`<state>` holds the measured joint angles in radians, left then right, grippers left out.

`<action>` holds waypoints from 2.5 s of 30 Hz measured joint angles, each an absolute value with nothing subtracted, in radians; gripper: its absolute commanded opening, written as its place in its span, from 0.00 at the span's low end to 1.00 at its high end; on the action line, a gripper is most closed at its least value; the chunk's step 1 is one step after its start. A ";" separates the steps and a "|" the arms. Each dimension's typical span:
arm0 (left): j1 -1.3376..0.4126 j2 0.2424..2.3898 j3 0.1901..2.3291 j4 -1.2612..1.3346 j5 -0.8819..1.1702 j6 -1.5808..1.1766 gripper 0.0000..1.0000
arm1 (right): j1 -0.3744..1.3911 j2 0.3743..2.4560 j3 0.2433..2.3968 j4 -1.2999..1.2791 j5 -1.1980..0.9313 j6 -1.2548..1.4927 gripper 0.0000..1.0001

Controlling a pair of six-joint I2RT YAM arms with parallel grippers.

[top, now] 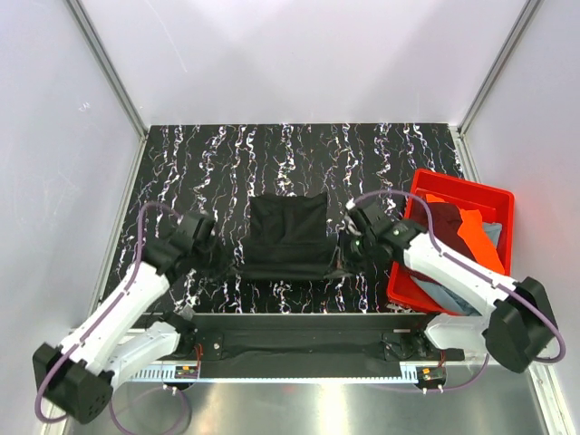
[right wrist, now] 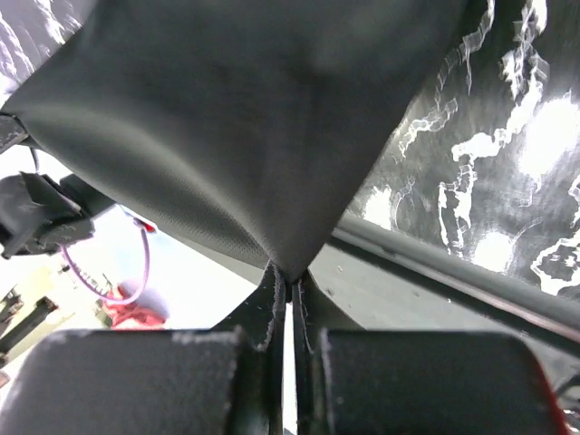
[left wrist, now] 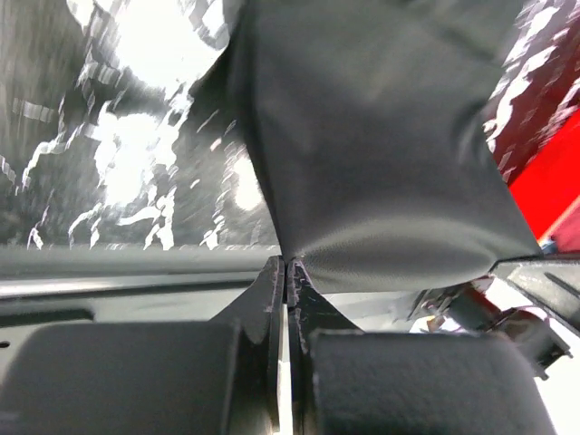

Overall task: Fold and stack the t-shirts
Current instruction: Fold the tshirt

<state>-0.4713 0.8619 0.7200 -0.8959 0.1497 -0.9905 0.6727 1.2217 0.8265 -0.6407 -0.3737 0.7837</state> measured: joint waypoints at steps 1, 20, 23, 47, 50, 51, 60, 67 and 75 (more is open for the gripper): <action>-0.470 0.901 0.767 -0.900 0.141 -0.979 0.00 | 0.669 1.245 0.885 -0.667 -0.364 0.766 0.00; -0.290 1.683 1.515 -0.899 0.138 -0.702 0.00 | 0.407 1.872 1.614 -0.859 -0.402 0.523 0.00; -0.273 1.764 1.598 -0.898 0.150 -0.673 0.00 | 0.387 1.950 1.706 -0.883 -0.415 0.498 0.00; -0.202 2.388 2.183 -0.680 0.156 -0.549 0.59 | 0.154 2.695 2.601 -0.910 -0.445 0.471 1.00; -0.185 2.275 2.049 -0.647 0.152 -0.548 0.48 | 0.144 2.614 2.499 -0.895 -0.442 0.470 1.00; -0.182 2.231 2.001 -0.633 0.154 -0.545 0.46 | 0.145 2.574 2.442 -0.896 -0.442 0.466 1.00; -0.246 1.975 1.662 -0.463 0.309 -0.551 0.25 | 0.248 2.307 2.106 -0.852 -0.453 0.423 0.78; -0.265 2.045 1.592 -0.463 0.341 -0.569 0.18 | 0.334 2.281 1.992 -0.746 -0.532 0.454 0.18; -0.255 2.088 1.601 -0.378 0.354 -0.585 0.20 | 0.331 2.315 1.929 -0.552 -0.565 0.498 0.02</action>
